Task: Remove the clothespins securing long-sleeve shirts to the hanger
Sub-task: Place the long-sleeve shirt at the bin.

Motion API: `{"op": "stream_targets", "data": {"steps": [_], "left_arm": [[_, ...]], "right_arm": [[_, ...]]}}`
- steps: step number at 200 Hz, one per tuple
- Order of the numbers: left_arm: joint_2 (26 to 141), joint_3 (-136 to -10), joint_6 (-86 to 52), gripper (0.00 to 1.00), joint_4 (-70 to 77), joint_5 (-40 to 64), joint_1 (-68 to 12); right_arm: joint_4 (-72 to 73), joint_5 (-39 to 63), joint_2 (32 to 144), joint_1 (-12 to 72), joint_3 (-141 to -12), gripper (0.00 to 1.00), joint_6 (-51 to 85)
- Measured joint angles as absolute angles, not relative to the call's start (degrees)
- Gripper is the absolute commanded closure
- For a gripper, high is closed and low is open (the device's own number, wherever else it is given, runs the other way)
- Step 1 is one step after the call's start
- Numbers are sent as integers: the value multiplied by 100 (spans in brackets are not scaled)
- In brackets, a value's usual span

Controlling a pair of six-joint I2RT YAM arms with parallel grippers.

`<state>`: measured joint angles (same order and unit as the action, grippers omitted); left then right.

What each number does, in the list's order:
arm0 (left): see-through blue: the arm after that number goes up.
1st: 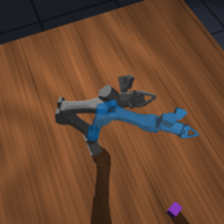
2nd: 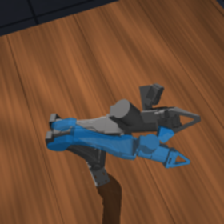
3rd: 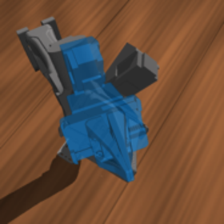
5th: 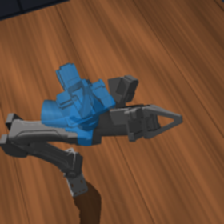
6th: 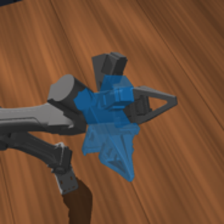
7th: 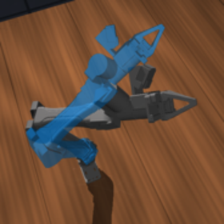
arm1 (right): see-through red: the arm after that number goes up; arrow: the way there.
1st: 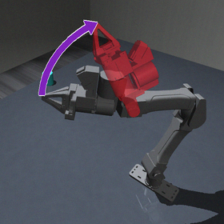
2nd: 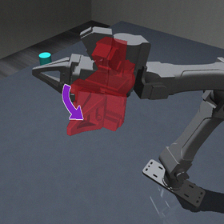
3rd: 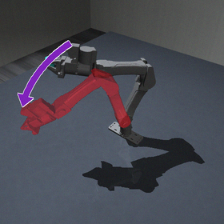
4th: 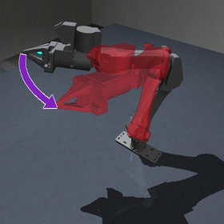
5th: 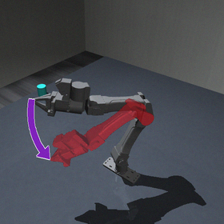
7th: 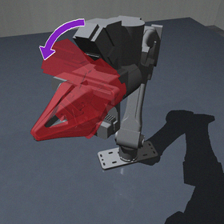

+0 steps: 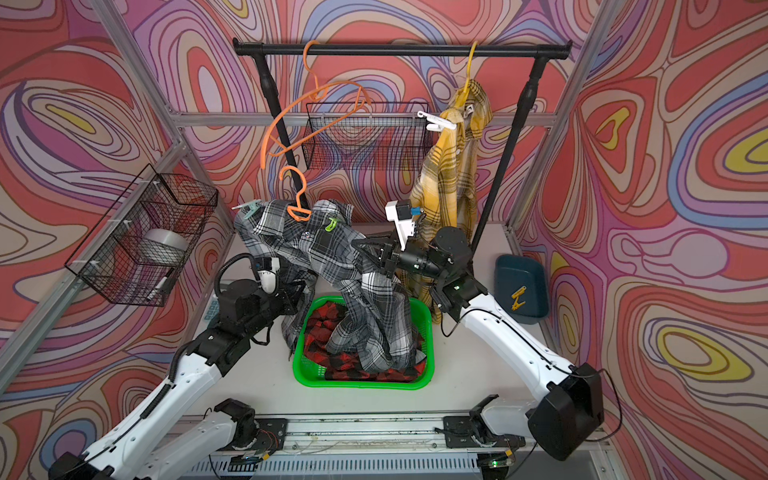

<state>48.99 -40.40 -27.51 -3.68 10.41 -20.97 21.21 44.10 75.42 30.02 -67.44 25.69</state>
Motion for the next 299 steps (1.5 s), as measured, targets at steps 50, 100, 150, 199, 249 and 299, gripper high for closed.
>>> {"op": "stream_targets", "data": {"steps": [50, 100, 150, 199, 249, 299], "left_arm": [[4890, -5120, -2849, 100, -327, 1669, -3009], [5192, -5266, -3076, 100, 204, 1767, -3946], [5575, -3599, -3675, 100, 976, 1723, -4091], [5977, -2862, -4115, 44, 1514, 1500, -4093], [4751, -2746, -4091, 14, 698, 886, -4110], [3489, -2759, -3979, 21, -130, 421, -4110]], "right_arm": [[2368, 4587, 7843, 3002, -7072, 100, 2727], [2429, 4825, 7830, 2995, -7328, 100, 2738], [2545, 4825, 7435, 2995, -6458, 100, 2821], [2104, 4825, 6807, 2995, -5205, 100, 2657], [1697, 4628, 6436, 2995, -4950, 100, 2250], [1278, 4421, 6624, 2995, -4952, 100, 1973]]}}
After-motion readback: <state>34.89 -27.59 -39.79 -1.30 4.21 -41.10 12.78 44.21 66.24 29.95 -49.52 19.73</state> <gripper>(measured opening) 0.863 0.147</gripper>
